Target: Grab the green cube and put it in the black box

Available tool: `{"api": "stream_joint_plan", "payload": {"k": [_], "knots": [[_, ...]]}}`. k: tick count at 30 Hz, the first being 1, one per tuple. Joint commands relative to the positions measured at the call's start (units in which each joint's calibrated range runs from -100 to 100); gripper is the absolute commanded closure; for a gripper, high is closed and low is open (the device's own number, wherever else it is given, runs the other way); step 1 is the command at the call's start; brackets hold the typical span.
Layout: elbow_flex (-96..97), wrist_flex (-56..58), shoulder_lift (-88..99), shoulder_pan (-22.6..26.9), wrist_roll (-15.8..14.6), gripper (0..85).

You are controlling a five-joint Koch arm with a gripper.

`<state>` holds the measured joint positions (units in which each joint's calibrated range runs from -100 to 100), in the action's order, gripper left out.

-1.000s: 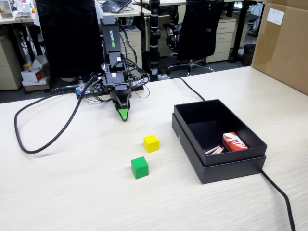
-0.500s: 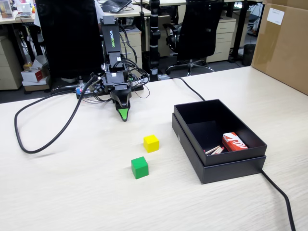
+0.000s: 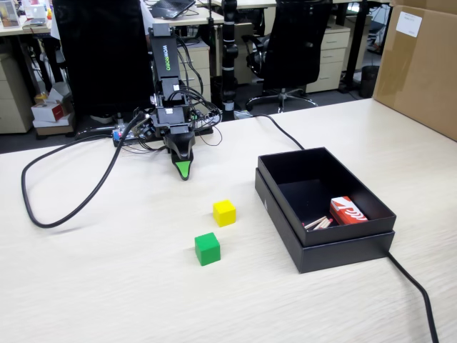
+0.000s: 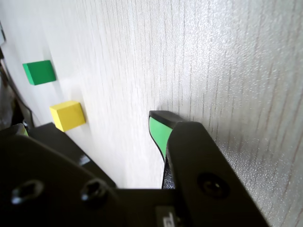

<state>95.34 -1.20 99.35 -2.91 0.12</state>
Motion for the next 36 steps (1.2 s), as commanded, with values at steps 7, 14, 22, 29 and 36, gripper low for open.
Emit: {"api": "stream_joint_plan", "payload": {"k": [7,14,22,29,36], "knots": [[0.9,1.4,0.0,-0.1,0.2,35.8],[-2.7,5.2,-1.6,-1.3,-0.2,35.6],[-28.7,30.4,-12.3,-1.5,0.5,37.8],[-54.0,43.0,-30.4,-1.5,0.1,37.0],[-82.2,53.3,-53.4,-0.9,-0.9,37.5]]}}
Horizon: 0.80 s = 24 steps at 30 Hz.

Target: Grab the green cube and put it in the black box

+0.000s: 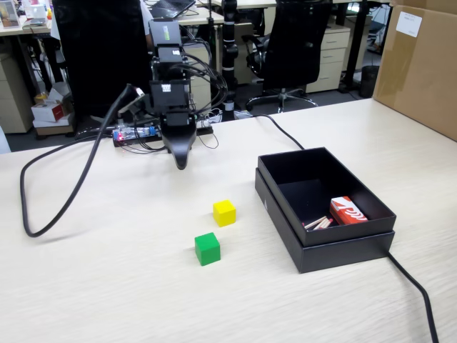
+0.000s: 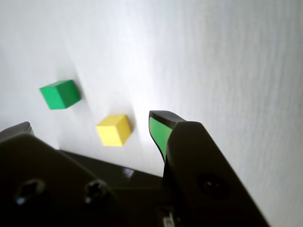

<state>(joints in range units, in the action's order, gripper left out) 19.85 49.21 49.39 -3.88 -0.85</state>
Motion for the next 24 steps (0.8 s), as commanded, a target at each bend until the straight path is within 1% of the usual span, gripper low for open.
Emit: {"api": "stream_joint_plan", "payload": {"k": [1,6,15,19,24], "knots": [[-10.7,4.6,-7.1,0.2,0.2,37.5],[-28.0,10.7,-25.5,0.8,1.0,37.9],[-49.9,10.7,-50.5,0.9,2.5,38.0],[-56.7,10.7,-59.5,0.9,3.0,38.0],[-58.9,10.7,-64.0,1.1,3.3,38.0]]}}
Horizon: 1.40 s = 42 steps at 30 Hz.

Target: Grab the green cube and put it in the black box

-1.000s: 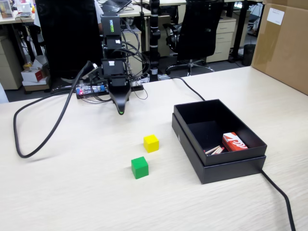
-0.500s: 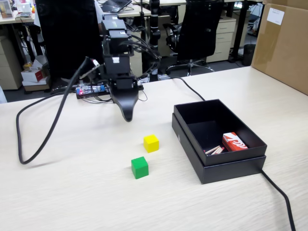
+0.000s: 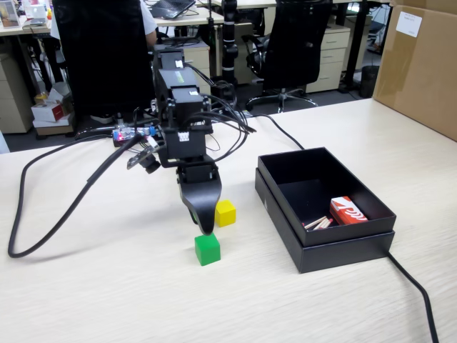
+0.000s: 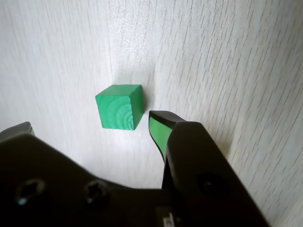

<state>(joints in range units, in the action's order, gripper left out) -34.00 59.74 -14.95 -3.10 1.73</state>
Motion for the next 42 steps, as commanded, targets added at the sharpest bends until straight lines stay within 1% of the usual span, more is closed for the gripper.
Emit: {"api": "stream_joint_plan", "payload": {"k": [1,16,22,25,26,27,30,31,35,36,40,41,42], "knots": [[-5.6,0.2,-0.7,0.4,0.7,38.0],[-9.5,0.2,-9.7,0.6,2.1,38.2],[-10.7,0.2,-11.4,0.6,2.6,45.5],[-11.1,0.2,-12.5,0.6,3.0,45.9],[-11.4,0.2,-12.9,0.5,3.1,49.2],[-12.2,0.2,-13.6,0.4,3.2,57.1],[-12.9,0.2,-14.5,0.3,3.5,59.2],[-13.1,0.2,-14.6,0.2,3.5,62.2],[-14.5,-0.1,-15.3,0.1,3.5,82.1],[-14.6,-0.1,-15.3,0.0,3.5,84.7],[-13.8,-0.1,-12.9,0.0,3.6,84.6],[-12.0,-0.1,-4.2,0.1,3.2,84.7],[-11.3,-0.1,-1.6,0.1,3.1,84.7]]}}
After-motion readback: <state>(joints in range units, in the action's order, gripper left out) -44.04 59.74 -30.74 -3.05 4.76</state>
